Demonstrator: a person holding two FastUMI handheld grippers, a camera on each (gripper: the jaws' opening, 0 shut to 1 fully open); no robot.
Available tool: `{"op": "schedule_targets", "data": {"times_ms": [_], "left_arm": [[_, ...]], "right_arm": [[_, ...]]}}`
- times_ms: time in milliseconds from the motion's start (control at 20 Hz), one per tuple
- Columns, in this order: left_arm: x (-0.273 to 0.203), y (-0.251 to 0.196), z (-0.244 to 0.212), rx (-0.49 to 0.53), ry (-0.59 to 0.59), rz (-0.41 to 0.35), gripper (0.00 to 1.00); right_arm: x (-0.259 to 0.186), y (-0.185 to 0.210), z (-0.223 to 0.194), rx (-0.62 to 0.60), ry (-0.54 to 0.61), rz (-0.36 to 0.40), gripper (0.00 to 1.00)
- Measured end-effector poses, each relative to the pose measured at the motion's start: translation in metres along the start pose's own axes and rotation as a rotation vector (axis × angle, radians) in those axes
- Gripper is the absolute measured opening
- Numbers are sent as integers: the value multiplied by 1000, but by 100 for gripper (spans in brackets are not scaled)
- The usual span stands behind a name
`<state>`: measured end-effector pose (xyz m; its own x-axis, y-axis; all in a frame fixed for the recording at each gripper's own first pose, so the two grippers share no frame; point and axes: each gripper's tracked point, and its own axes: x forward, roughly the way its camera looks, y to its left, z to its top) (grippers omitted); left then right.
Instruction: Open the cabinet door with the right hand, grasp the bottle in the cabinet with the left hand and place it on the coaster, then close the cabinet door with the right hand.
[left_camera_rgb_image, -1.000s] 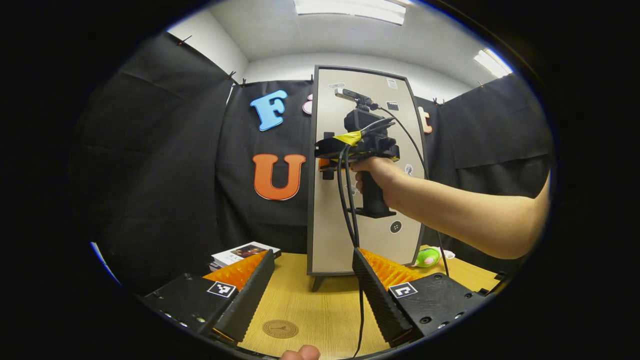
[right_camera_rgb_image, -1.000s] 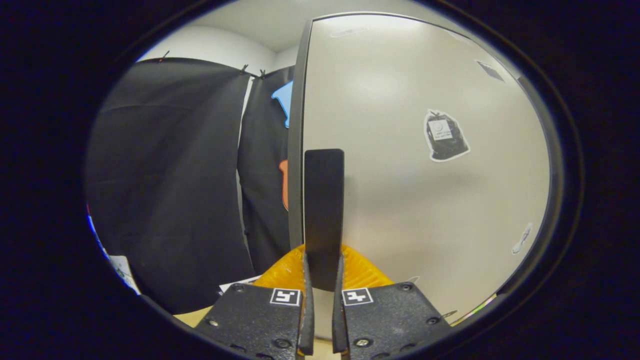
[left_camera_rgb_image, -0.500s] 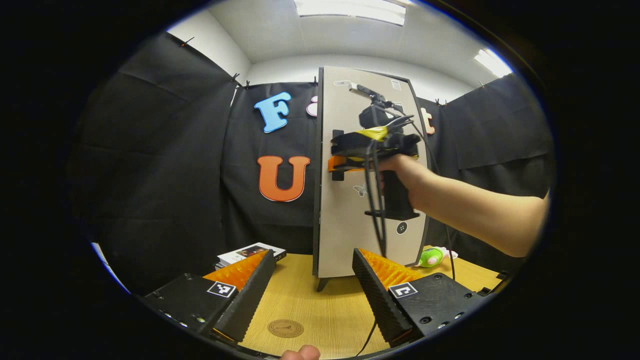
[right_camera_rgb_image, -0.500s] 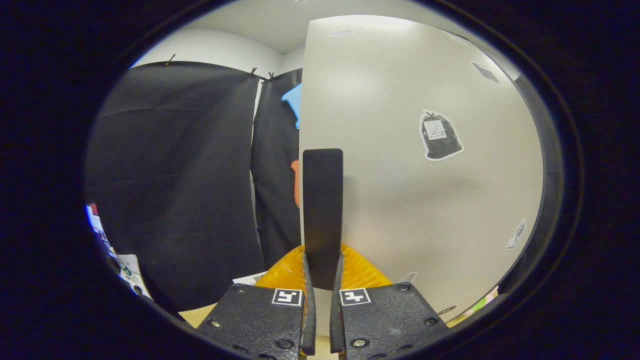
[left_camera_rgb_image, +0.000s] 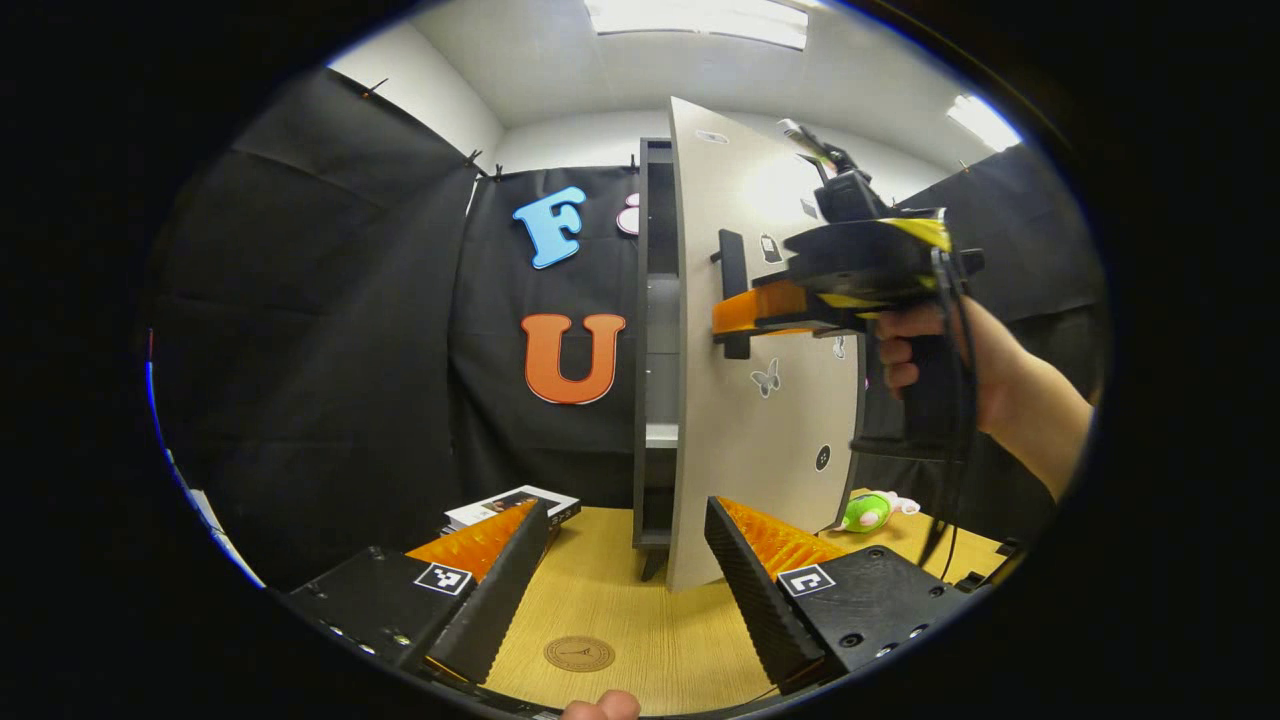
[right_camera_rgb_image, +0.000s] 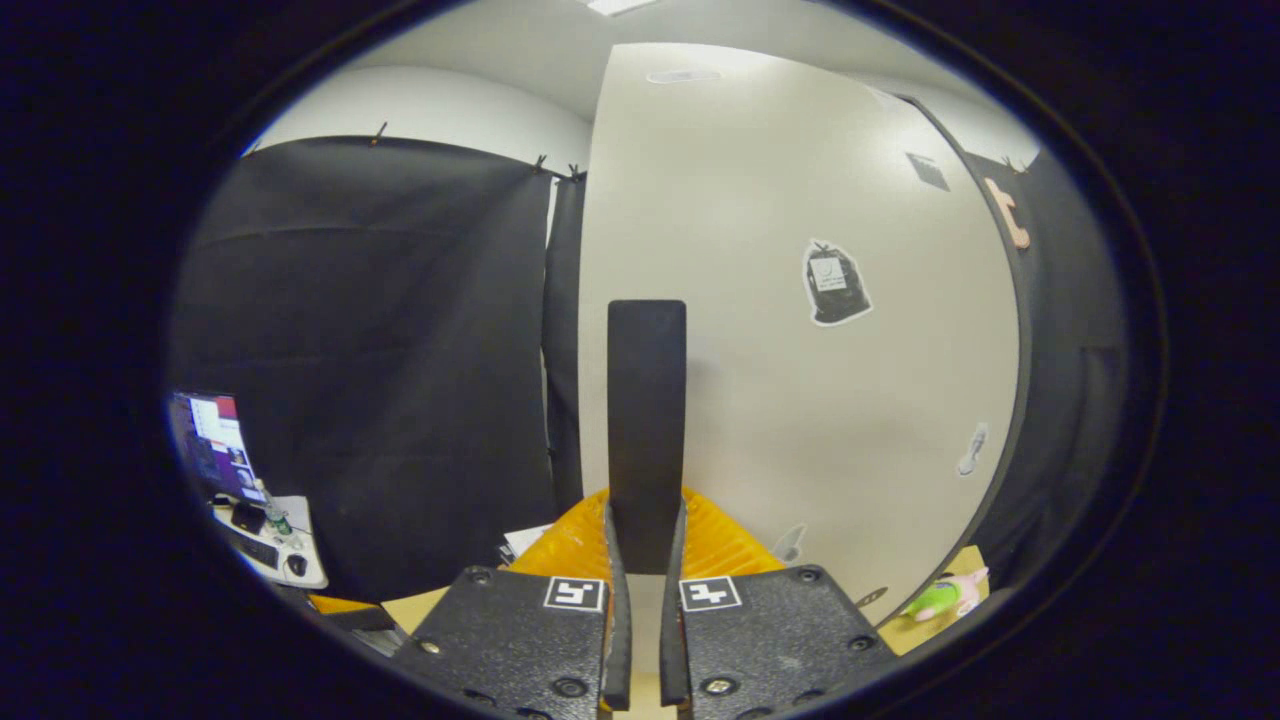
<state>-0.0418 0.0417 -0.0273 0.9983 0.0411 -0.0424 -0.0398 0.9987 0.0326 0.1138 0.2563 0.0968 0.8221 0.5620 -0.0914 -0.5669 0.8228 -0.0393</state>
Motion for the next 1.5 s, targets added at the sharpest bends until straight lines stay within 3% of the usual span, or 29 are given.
{"op": "schedule_targets", "data": {"times_ms": [600, 900, 1100, 1300, 1500], "left_arm": [[4, -64, -2, 10, -4, -119, 95], [1, -87, -1, 11, -11, -152, 95], [5, -99, -5, -2, -4, -170, 95], [7, -115, -6, -7, 2, -192, 95], [6, -126, -6, 10, -5, -209, 95]], "right_arm": [[-128, -46, -8, 32, -15, -24, 14], [-174, -73, -11, 23, -24, -110, 14], [-217, -105, -18, -12, -26, -207, 10], [-241, -125, -20, 71, -41, -238, 6], [-257, -149, -19, 64, -55, -306, 4]]}}
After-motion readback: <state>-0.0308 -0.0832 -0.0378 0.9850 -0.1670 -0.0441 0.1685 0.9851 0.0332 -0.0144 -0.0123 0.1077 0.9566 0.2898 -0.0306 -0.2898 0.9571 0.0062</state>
